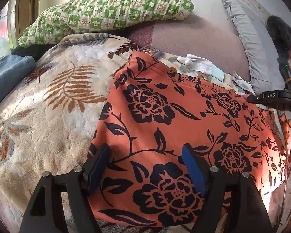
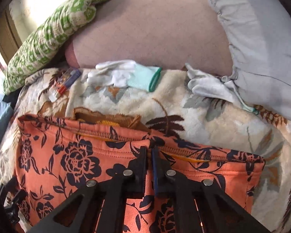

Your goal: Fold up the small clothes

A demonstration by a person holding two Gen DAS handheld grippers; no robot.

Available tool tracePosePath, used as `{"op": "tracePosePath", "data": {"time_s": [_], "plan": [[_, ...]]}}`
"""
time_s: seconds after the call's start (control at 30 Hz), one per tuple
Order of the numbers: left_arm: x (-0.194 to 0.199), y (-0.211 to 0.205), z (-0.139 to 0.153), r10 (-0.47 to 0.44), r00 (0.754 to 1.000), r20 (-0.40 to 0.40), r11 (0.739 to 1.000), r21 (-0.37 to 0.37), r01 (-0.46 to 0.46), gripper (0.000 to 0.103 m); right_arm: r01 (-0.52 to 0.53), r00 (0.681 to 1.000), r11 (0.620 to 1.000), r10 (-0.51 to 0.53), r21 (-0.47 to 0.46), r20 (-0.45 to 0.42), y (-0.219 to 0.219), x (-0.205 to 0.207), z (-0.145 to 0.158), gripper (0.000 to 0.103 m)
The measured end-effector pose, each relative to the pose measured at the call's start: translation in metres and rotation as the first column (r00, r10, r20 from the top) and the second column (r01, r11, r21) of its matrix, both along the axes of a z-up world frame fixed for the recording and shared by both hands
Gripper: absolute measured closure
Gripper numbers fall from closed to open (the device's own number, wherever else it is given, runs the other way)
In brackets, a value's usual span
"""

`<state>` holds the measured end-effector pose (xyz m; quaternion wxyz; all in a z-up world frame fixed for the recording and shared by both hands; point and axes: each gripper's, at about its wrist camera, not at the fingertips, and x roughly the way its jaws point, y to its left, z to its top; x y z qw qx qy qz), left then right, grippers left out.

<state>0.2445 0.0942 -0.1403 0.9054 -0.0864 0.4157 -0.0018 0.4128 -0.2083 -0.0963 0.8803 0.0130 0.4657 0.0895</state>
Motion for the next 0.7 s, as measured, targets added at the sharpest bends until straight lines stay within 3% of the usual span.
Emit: {"op": "tracePosePath", "data": {"time_s": [0.07, 0.13, 0.2, 0.27, 0.33, 0.47, 0.53, 0.6, 0.63, 0.67, 0.7], "plan": [[0.002, -0.002, -0.004, -0.004, 1.000, -0.008, 1.000, 0.016, 0.004, 0.025, 0.001, 0.999, 0.999, 0.001, 0.039, -0.053, -0.001, 0.012, -0.016, 0.095], [0.003, -0.005, -0.006, -0.009, 1.000, -0.012, 0.999, 0.049, 0.010, 0.023, -0.027, 0.995, 1.000, 0.027, -0.004, -0.100, 0.005, 0.020, -0.042, 0.092], [0.003, -0.007, -0.007, -0.011, 1.000, -0.012, 0.998, 0.061, 0.011, 0.022, -0.014, 0.999, 0.998, 0.016, 0.053, -0.032, -0.003, 0.013, -0.033, 0.084], [0.003, -0.007, -0.006, -0.008, 1.000, -0.012, 0.998, 0.060, 0.009, 0.022, 0.029, 0.999, 0.991, -0.027, 0.130, -0.021, -0.019, 0.004, -0.019, 0.053], [0.003, -0.006, -0.006, -0.008, 1.000, -0.013, 0.998, 0.057, 0.009, 0.022, 0.072, 0.997, 0.974, -0.076, 0.213, 0.011, -0.041, -0.013, 0.000, 0.040], [0.003, -0.007, -0.007, -0.003, 1.000, -0.012, 0.998, 0.063, 0.003, 0.021, 0.091, 0.996, 0.926, -0.089, 0.368, -0.021, -0.075, -0.048, 0.018, 0.038], [0.003, -0.008, -0.008, -0.003, 1.000, -0.008, 0.997, 0.074, 0.004, 0.020, 0.092, 0.993, 0.891, -0.051, 0.445, -0.103, -0.083, -0.057, 0.004, 0.033], [0.003, -0.010, -0.009, -0.009, 1.000, -0.003, 0.996, 0.085, 0.009, 0.019, 0.111, 0.981, 0.893, -0.028, 0.436, -0.194, -0.087, -0.055, -0.025, 0.033], [0.003, -0.010, -0.010, -0.010, 1.000, -0.003, 0.996, 0.091, 0.010, 0.018, 0.140, 0.969, 0.907, -0.044, 0.397, -0.241, -0.089, -0.050, -0.043, 0.037], [0.003, -0.010, -0.010, -0.009, 1.000, -0.002, 0.996, 0.092, 0.009, 0.018, 0.158, 0.969, 0.914, -0.071, 0.373, -0.236, -0.096, -0.048, -0.052, 0.052], [0.003, -0.009, -0.010, -0.008, 1.000, -0.004, 0.996, 0.089, 0.008, 0.017, 0.185, 0.971, 0.907, -0.110, 0.378, -0.212, -0.104, -0.049, -0.052, 0.058]]}}
